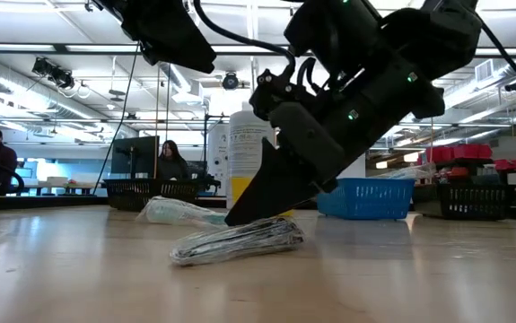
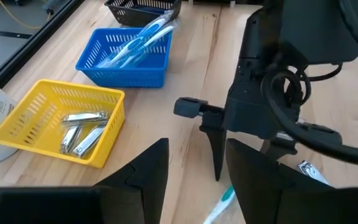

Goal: Pick & Place Travel size toiletries
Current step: Put the green toothbrush into the blue bin

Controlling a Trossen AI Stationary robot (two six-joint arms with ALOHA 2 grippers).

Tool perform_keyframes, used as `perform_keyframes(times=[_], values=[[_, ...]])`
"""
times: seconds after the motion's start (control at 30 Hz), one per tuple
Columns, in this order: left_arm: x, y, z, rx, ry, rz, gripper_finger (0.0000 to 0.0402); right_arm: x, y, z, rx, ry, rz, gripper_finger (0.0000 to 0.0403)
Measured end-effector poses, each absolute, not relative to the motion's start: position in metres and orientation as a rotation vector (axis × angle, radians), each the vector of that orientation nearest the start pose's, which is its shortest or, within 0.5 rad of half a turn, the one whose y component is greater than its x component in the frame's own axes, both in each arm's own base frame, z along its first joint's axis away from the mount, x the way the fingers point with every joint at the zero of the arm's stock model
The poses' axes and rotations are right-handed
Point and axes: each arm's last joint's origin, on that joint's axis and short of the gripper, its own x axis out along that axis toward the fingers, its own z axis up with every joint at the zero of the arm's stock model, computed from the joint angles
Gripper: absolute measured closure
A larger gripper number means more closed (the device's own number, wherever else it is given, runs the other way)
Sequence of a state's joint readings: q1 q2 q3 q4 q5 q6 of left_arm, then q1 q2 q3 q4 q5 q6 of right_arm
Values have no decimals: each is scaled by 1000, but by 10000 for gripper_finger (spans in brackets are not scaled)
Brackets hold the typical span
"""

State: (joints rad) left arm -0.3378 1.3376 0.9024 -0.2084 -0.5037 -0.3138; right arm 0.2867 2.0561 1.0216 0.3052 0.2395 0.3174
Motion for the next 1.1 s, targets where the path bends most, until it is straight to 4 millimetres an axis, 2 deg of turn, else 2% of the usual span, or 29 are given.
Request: perform_keyframes(times=[0.17, 0.27, 0.5, 0.63, 0.73, 0.87, 1.0, 1.1], values=[[270, -80, 256, -41, 554, 249, 233, 378, 103, 89, 96, 703, -91, 217], [270, -80, 256, -41, 554, 249, 233, 378, 101, 88, 76, 707, -99, 253], [270, -80, 256, -41, 554, 249, 233, 378, 92, 86, 96, 759, -110, 373], [270, -80, 256, -41, 554, 250, 233, 376, 88, 97, 128, 772, -53, 381], [270, -80, 256, -41, 554, 249, 233, 368, 84, 116, 95, 810, -46, 383], [270, -80, 256, -40, 555, 249, 233, 348, 69, 170, 104, 823, -118, 384], [270, -80, 256, -40, 554, 249, 233, 307, 52, 219, 58, 881, -245, 387], [270, -80, 256, -40, 555, 249, 233, 274, 36, 245, 150, 940, -354, 388]])
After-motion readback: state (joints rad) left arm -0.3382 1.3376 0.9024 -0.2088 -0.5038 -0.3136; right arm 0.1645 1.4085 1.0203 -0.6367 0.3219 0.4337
